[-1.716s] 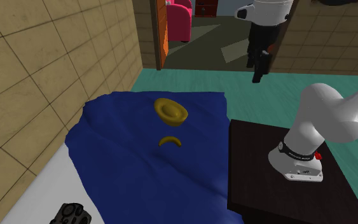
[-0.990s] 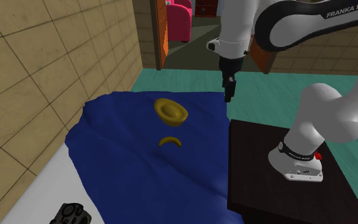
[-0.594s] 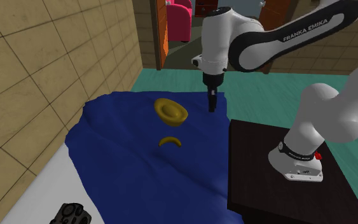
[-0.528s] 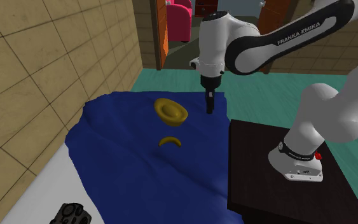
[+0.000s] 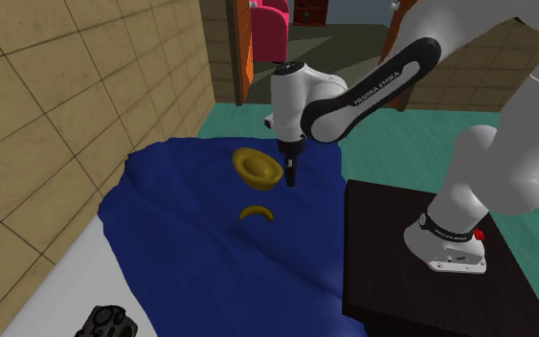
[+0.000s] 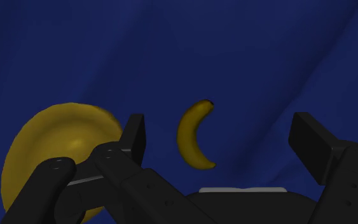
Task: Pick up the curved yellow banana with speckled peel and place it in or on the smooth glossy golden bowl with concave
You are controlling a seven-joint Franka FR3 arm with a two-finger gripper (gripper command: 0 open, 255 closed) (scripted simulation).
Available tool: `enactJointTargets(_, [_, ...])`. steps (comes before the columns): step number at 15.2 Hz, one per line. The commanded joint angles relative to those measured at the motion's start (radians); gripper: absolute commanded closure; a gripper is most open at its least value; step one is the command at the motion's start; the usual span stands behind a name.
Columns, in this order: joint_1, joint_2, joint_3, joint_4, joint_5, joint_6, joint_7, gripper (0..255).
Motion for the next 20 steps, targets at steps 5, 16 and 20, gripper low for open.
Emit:
enactJointTargets(5, [-0.003,0.240,-0.004,0.118,-0.016,0.123,0.019,0])
enactJointTargets(16, [-0.004,0.680,-0.016,0.455,-0.027,0.226,0.030,0])
enactJointTargets(20, [-0.004,0.714,-0.019,0.462,-0.030,0.254,0.032,0])
